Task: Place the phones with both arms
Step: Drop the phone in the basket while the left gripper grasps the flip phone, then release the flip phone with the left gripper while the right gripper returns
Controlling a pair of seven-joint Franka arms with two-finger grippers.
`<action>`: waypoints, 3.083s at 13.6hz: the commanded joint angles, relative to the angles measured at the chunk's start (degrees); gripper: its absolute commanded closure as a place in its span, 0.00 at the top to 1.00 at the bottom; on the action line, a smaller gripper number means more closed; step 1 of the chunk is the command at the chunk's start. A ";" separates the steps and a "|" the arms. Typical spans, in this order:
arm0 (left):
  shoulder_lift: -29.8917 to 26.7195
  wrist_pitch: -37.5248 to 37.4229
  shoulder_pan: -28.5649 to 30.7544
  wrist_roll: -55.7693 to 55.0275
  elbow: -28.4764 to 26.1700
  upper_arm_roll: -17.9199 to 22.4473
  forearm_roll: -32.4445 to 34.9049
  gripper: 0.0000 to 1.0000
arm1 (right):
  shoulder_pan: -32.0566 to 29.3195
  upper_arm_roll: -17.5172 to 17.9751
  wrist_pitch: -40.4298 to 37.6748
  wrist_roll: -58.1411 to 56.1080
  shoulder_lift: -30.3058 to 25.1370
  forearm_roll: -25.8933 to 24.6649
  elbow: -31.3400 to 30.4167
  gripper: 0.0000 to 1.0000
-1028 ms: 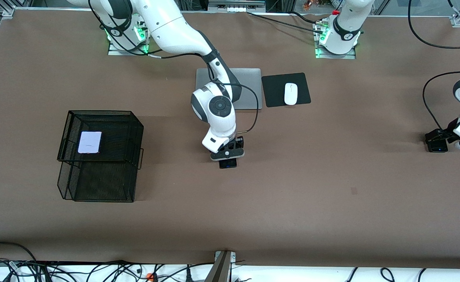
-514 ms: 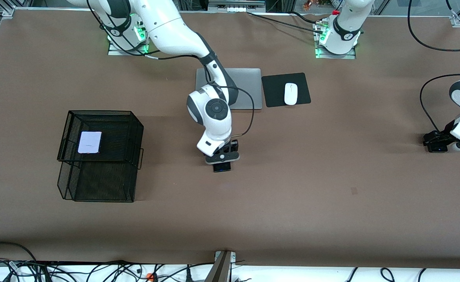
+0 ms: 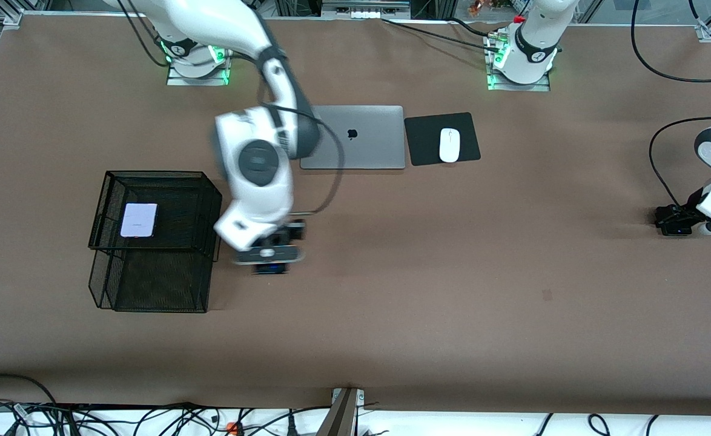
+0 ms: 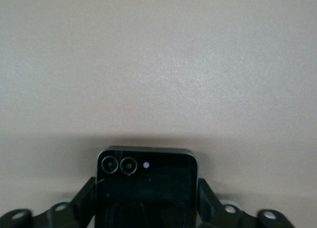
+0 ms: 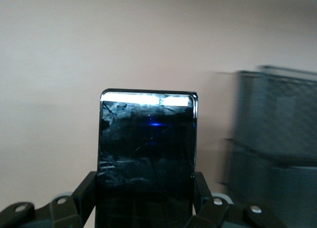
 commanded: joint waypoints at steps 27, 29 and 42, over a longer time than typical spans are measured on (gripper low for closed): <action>3.75 -29.26 -52.68 -59.69 22.27 -0.23 0.02 0.00 | -3.83 -4.25 31.58 -11.39 -23.85 3.70 -47.05 0.09; 5.68 -32.07 -59.02 -68.45 26.49 -0.23 -0.06 0.00 | -3.83 -3.99 32.12 -11.39 -23.41 3.97 -47.05 0.10; 19.30 -28.32 -80.58 -71.47 47.07 0.03 -2.09 0.00 | -4.53 -3.99 23.90 -11.39 -23.23 4.06 -38.47 0.99</action>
